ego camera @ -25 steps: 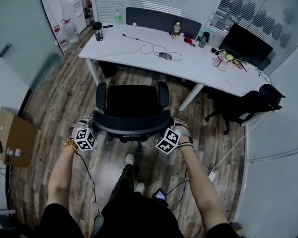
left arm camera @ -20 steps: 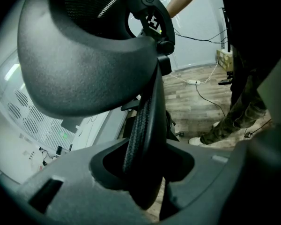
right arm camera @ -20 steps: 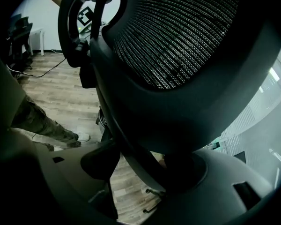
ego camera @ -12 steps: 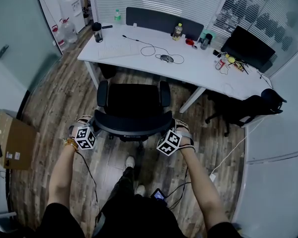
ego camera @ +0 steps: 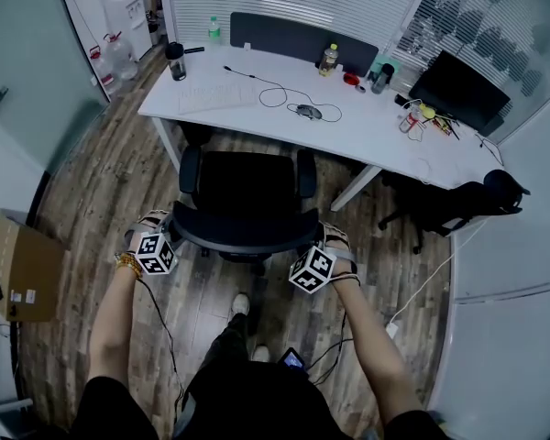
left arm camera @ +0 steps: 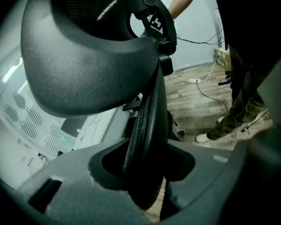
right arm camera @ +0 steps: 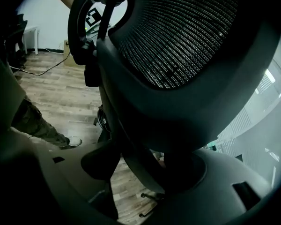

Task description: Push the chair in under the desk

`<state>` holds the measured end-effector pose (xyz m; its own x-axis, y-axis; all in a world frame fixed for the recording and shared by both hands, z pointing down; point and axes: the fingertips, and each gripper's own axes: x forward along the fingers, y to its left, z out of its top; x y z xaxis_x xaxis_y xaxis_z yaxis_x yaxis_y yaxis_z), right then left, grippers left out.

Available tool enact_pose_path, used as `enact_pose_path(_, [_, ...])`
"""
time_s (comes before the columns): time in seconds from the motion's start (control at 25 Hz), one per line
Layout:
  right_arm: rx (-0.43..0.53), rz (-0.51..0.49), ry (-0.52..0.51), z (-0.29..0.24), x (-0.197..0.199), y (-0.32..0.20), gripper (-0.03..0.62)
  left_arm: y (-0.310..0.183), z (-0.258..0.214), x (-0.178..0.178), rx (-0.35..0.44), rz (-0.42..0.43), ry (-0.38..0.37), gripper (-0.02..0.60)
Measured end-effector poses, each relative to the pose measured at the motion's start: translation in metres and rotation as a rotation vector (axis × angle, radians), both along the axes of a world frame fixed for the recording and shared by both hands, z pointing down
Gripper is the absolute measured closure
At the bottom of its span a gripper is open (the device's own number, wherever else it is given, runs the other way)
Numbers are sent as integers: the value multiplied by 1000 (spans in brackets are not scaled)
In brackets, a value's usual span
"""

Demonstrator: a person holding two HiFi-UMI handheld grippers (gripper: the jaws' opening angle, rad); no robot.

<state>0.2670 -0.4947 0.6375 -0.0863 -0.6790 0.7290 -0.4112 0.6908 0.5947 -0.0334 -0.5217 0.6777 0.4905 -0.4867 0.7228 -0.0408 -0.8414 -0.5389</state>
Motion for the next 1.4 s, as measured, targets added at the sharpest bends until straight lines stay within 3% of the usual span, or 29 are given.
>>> enact_pose_path(0.64, [31,77,-10,-1,-3,-70,289,-79,-3,2,17,17,11,403])
enact_pose_path(1.16, [134,88,7,0,10,-118,279,-122,2,7,-15,-42,-61,403])
enact_pose_path(1.4, [181,75,-8,0,14,-135,276,-130,1,12,-13,-55,-58,405])
